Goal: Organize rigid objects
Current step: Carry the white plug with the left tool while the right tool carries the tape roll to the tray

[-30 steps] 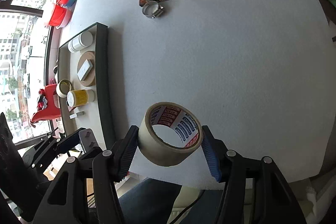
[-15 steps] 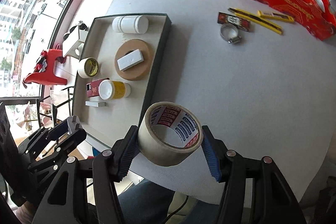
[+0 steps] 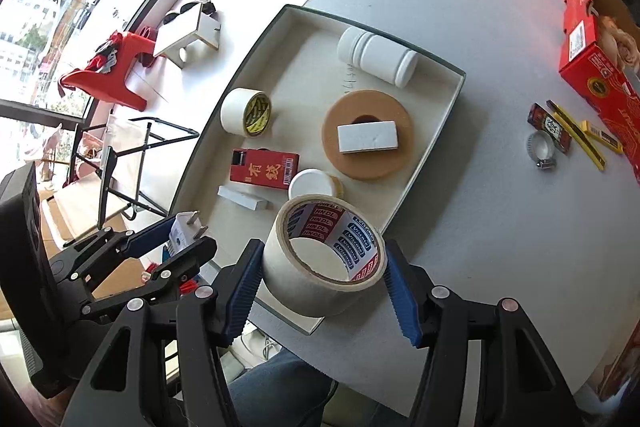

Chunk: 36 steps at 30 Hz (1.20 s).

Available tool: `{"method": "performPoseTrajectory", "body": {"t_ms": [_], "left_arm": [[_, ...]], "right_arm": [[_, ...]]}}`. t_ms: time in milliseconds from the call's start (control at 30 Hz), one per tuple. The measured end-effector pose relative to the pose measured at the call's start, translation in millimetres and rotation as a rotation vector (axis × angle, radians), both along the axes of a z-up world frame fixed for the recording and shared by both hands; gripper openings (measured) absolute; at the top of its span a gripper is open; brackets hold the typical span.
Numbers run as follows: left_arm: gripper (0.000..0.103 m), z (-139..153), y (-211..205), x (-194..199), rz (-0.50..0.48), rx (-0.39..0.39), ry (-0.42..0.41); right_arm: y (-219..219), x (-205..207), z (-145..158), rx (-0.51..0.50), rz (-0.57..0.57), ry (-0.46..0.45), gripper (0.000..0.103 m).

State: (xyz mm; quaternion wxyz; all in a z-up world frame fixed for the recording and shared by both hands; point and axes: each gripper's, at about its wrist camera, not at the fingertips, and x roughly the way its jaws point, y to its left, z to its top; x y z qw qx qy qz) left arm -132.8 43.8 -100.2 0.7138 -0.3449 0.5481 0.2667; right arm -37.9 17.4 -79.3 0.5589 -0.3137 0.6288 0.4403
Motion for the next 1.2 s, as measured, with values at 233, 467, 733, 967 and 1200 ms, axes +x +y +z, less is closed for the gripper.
{"method": "performPoseTrajectory", "body": {"t_ms": [233, 467, 733, 967, 1200], "left_arm": [[0.043, -5.5, -0.2, -2.9, 0.004, -0.005, 0.02], [0.043, -9.5, 1.6, -4.2, -0.005, 0.007, 0.046], [0.043, -15.8, 1.2, -3.2, -0.017, 0.024, 0.088], [0.043, -22.4, 0.6, -0.1, -0.023, 0.042, 0.123], [0.043, -26.3, 0.5, 3.0, -0.035, 0.044, 0.134]], "right_arm": [[0.4, -3.9, -4.8, -0.02, -0.009, 0.015, 0.06], [1.1, -2.6, -6.4, -0.021, -0.01, 0.018, 0.061], [1.1, -6.2, -8.9, -0.026, 0.005, -0.018, 0.061], [1.6, -14.9, -16.0, -0.04, 0.043, -0.05, 0.061], [2.4, -16.3, -22.0, -0.057, 0.046, -0.037, 0.061]]}}
